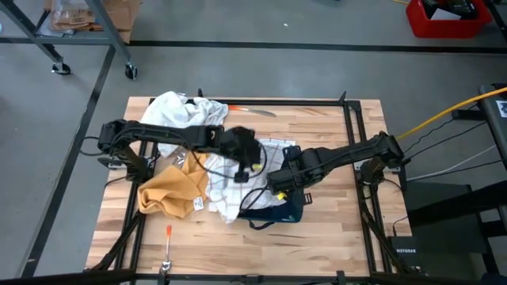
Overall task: Fold towel
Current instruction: Fold the white-and-brown checkered towel
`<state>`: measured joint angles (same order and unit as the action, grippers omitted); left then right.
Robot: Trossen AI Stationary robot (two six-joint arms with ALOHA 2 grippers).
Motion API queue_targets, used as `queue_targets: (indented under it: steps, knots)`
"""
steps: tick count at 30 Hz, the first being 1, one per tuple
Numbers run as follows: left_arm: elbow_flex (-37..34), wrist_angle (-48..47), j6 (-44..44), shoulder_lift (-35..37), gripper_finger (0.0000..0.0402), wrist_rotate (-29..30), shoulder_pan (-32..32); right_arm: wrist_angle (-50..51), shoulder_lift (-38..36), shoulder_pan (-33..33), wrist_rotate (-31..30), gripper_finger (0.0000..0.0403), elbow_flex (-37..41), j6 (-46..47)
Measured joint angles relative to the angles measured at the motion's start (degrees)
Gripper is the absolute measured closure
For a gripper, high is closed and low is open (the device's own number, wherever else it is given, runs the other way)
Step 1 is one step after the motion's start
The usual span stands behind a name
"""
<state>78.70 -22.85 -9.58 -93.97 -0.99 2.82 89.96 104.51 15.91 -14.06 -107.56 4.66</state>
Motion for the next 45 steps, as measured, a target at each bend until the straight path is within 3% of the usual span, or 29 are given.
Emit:
queue_targets:
  steps: [5,12,24,32,38,45]
  knots:
    - [0.0,0.8,1.8,0.1,0.0401,-0.2,2.0,0.0,0.0,-3.4,-0.5,0.0402,0.0,0.0]
    - [0.0,-9.1,3.5,2.5,0.0402,-4.4,1.2,-4.3,0.0,-7.8,2.3,0.0402,0.0,-1.7]
    - [0.0,-26.5,7.5,12.7,0.0402,-4.6,-1.1,-30.9,1.3,-17.5,20.4,0.0402,1.0,-9.7]
    - [-0.1,-35.6,14.8,15.1,0.0402,-4.4,-1.1,-40.9,3.6,-22.5,29.4,0.0402,13.7,-9.4]
    - [-3.8,-30.3,15.6,13.1,0.0401,-4.3,-1.1,-38.1,4.2,-23.2,28.5,0.0402,23.4,-9.6]
    - [-6.4,-16.8,15.0,9.9,0.0401,-3.9,-1.1,-36.8,4.2,-26.5,18.4,0.0402,35.9,-9.6]
